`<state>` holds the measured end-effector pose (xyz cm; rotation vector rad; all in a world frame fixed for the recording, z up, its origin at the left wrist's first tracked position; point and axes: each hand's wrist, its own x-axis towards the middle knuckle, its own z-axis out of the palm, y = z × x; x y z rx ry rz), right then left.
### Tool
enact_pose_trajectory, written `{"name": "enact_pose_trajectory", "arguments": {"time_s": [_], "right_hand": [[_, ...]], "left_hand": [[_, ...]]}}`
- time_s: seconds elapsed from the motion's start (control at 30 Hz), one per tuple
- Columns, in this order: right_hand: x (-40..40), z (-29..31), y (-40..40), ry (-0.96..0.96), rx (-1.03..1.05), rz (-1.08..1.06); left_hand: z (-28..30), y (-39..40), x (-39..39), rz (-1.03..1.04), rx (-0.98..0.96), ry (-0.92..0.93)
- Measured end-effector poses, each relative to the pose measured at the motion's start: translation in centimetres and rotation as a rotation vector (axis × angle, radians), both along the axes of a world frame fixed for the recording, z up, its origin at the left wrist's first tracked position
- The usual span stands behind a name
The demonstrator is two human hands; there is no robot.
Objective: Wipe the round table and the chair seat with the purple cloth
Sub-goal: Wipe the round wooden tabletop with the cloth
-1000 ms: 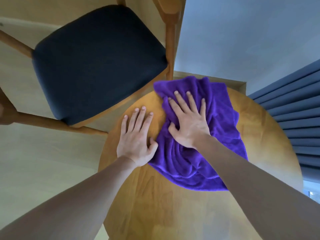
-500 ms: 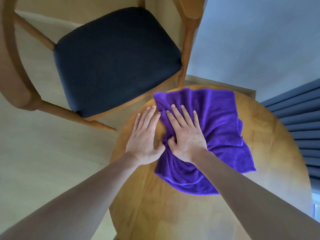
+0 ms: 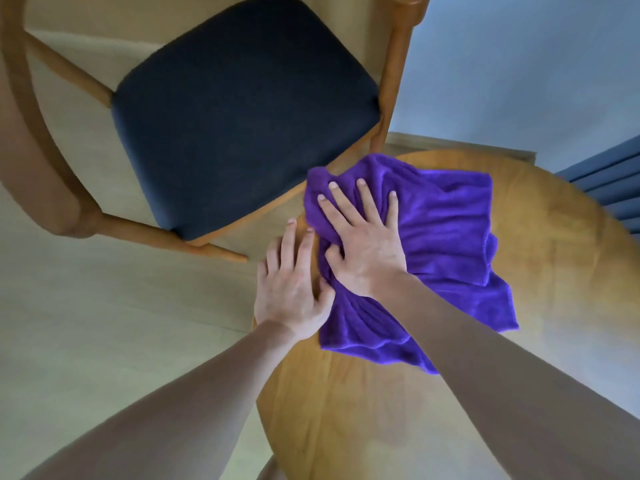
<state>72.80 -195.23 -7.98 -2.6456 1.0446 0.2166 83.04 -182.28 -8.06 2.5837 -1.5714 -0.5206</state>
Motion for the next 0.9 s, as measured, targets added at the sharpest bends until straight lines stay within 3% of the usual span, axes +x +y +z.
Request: {"name": "enact_pose_trajectory", "arguments": {"time_s": [0.27,0.47,0.53,0.9], "right_hand": [[-4.5,0.1,2.7,-0.068,0.051,0.133],[-0.7,-0.1,2.4,-0.025,-0.006,-0.337],[0.7,-0.3,2.4,-0.011,-0.014,-0.374],[-0.1,0.4,1.9,0.027,0.057,0.061]], "left_hand": [[-0.1,0.1,-0.1,-0.021,0.017,0.006],[-0.5,0.0,0.2,-0.011,0.027,0.003],[-0.3,0.0,0.3,-0.019,0.022,0.017],[-0.2,0.1,0.3,-0.024,-0.027,0.042]]}}
